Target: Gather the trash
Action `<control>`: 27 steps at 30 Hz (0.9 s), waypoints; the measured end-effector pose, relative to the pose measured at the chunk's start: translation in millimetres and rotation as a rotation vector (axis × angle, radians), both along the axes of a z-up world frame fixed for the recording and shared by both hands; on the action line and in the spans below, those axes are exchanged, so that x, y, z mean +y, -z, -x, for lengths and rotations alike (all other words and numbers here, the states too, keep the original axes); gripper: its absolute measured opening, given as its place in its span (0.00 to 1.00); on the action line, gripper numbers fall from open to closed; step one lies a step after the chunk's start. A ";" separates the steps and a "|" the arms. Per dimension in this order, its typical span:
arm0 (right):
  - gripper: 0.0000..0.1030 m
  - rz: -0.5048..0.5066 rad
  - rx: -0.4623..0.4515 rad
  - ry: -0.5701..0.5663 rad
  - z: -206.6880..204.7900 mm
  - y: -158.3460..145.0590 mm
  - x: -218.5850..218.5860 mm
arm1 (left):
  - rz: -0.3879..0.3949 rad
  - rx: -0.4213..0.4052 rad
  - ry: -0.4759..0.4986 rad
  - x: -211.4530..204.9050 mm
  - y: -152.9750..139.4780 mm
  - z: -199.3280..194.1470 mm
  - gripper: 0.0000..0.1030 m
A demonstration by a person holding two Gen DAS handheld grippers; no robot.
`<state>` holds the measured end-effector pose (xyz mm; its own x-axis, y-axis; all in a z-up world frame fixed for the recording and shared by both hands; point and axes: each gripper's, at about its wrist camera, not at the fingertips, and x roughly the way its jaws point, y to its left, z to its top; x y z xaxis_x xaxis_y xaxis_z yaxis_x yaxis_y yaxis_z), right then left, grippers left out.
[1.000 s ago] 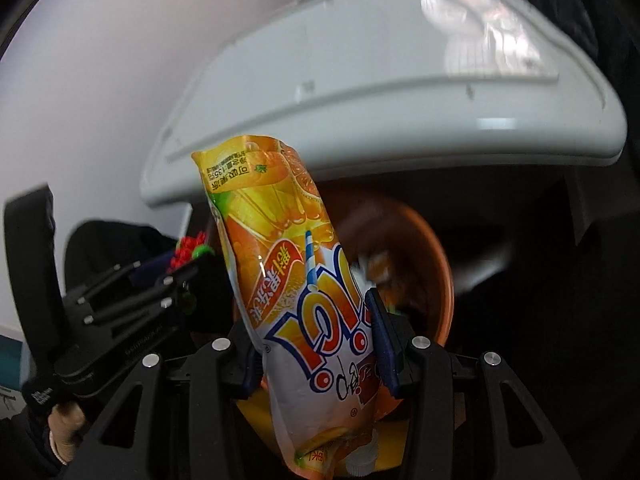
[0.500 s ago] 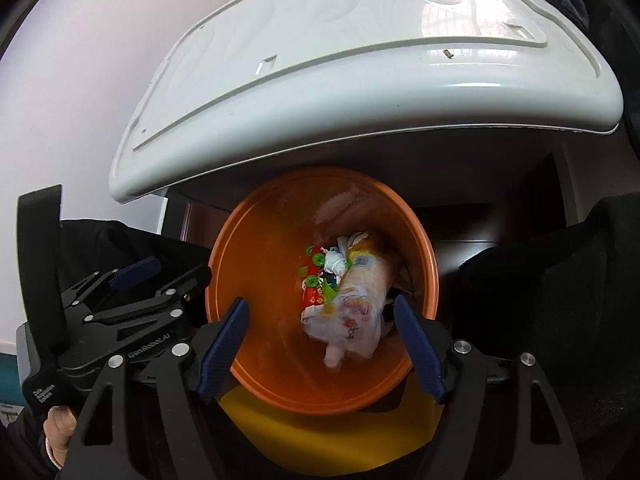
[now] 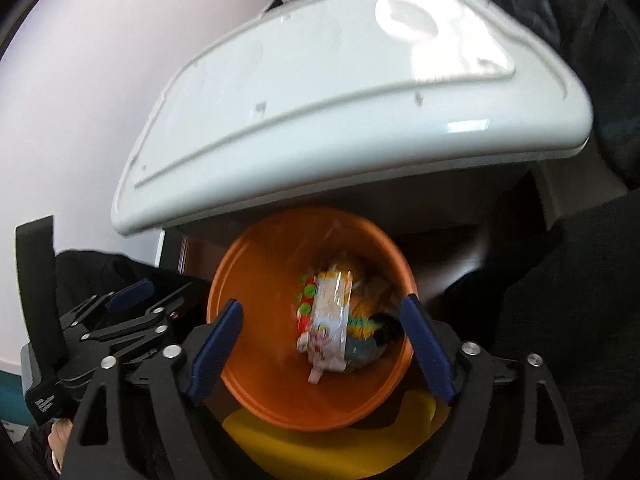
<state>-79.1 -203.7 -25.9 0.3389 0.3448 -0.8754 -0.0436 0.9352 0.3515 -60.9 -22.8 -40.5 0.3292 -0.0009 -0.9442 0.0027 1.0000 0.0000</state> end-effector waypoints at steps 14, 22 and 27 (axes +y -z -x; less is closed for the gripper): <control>0.95 0.165 -0.289 0.067 -17.3 -50.7 13.3 | 0.072 -0.360 -0.034 12.3 -85.3 -0.4 0.87; 0.95 0.200 -0.350 0.054 -11.9 -60.6 24.5 | 0.097 -0.379 -0.044 16.8 -85.4 2.4 0.88; 0.95 0.201 -0.350 0.064 -10.6 -61.3 22.7 | 0.115 -0.349 -0.050 18.2 -80.4 -0.3 0.88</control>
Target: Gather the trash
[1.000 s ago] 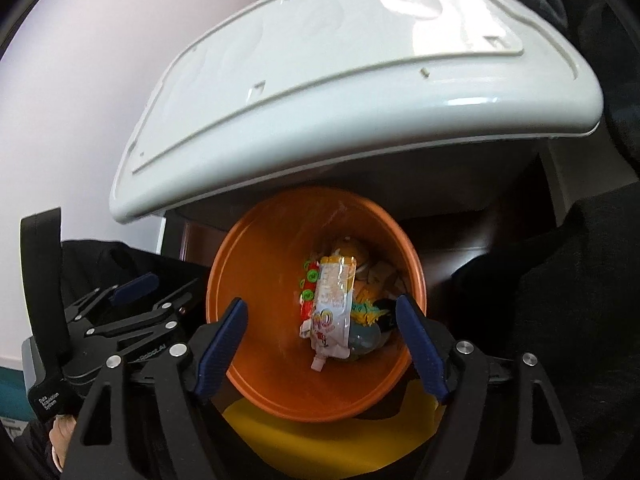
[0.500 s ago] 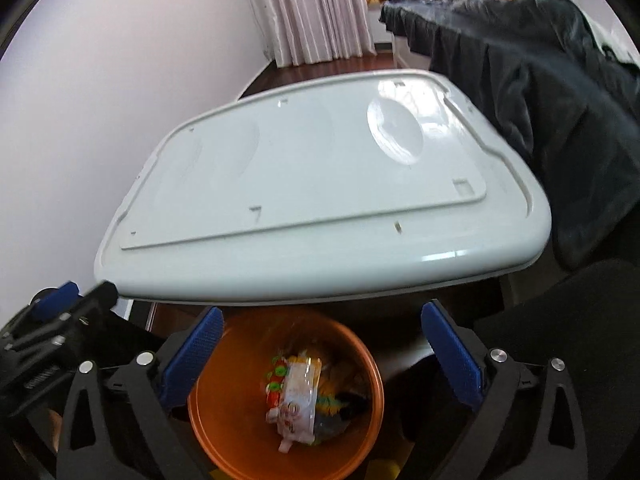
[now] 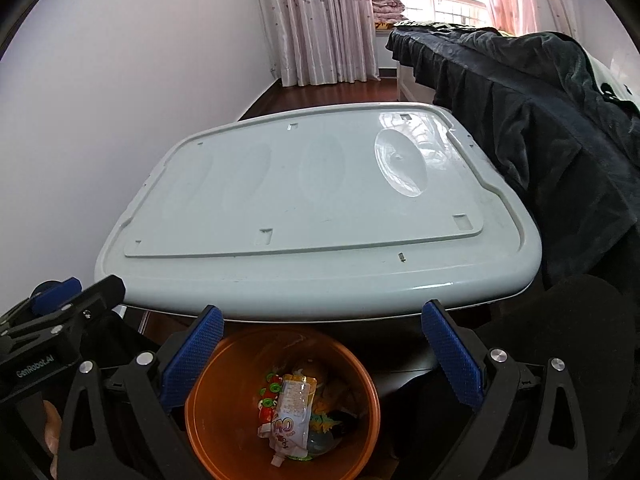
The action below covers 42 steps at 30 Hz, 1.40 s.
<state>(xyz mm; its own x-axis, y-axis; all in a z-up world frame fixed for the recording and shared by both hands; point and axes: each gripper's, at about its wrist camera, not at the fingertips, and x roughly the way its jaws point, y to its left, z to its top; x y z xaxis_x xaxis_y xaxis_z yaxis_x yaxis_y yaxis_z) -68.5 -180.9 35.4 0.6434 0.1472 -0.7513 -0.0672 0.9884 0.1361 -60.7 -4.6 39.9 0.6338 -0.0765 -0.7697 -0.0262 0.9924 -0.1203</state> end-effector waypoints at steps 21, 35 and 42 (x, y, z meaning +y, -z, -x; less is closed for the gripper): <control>0.95 0.001 0.010 -0.013 1.1 -0.8 0.6 | 0.008 0.018 -0.012 3.4 3.5 -0.4 0.88; 0.95 -0.007 0.026 -0.013 0.1 3.0 0.6 | 0.015 0.002 0.002 4.4 6.4 2.1 0.91; 0.95 -0.005 0.020 0.004 0.7 2.8 -2.1 | -0.018 0.002 0.005 -1.3 6.5 2.7 0.91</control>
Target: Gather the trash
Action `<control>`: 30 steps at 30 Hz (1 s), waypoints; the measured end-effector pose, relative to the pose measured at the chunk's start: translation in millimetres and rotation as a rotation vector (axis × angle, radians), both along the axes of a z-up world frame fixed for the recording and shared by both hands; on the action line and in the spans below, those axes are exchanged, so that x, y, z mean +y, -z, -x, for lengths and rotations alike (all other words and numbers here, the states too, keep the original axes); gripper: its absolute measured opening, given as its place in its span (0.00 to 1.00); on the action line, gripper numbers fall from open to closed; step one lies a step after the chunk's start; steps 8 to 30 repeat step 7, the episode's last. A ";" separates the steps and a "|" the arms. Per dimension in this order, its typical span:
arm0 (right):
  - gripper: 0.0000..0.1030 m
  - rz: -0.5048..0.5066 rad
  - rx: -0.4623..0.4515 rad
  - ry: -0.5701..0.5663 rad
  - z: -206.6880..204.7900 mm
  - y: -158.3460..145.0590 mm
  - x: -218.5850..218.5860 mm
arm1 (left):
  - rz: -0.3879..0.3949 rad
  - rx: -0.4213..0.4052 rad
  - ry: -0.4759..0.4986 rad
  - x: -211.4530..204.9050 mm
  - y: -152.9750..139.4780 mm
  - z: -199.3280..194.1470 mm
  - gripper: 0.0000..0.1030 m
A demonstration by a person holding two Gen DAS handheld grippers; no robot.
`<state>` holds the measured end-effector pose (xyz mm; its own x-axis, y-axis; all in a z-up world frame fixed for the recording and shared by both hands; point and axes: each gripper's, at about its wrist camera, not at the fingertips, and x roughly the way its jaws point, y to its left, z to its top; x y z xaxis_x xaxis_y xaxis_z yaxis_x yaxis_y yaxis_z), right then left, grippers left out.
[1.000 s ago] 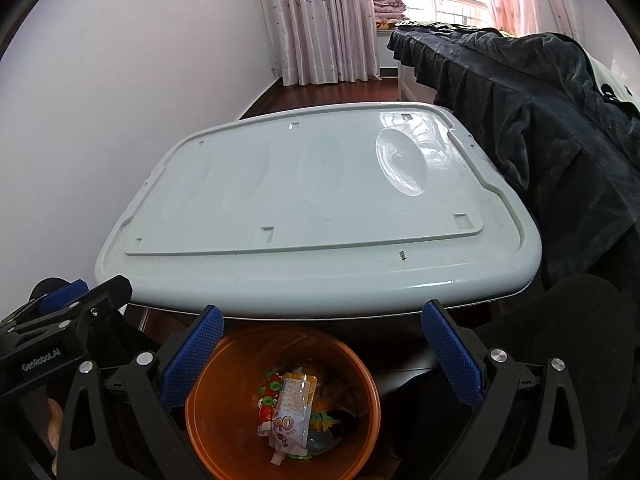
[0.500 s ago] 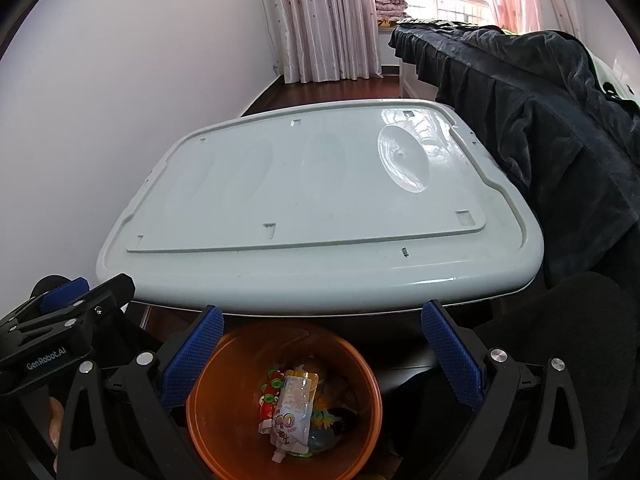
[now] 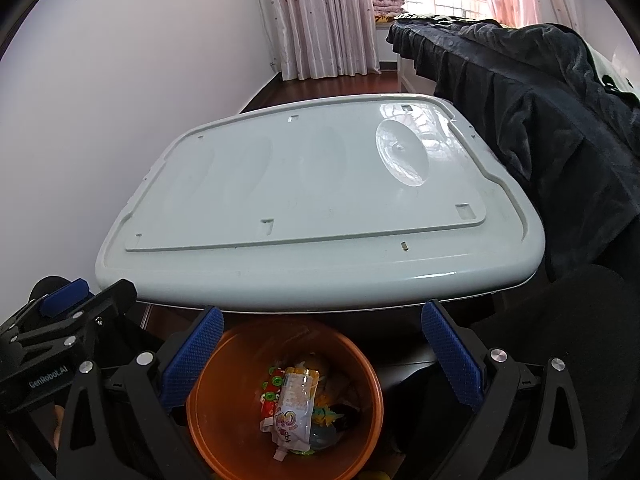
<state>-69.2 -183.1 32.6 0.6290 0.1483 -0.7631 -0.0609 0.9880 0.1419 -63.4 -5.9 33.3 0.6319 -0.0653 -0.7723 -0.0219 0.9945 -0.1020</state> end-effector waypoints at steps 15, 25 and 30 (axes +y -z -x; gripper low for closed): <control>0.95 -0.005 -0.004 0.018 0.0 -0.7 -2.6 | 0.030 0.044 -0.011 5.9 6.8 -4.1 0.91; 0.95 -0.005 -0.004 0.018 0.0 -0.7 -2.6 | 0.030 0.044 -0.011 5.9 6.8 -4.1 0.91; 0.95 -0.005 -0.004 0.018 0.0 -0.7 -2.6 | 0.030 0.044 -0.011 5.9 6.8 -4.1 0.91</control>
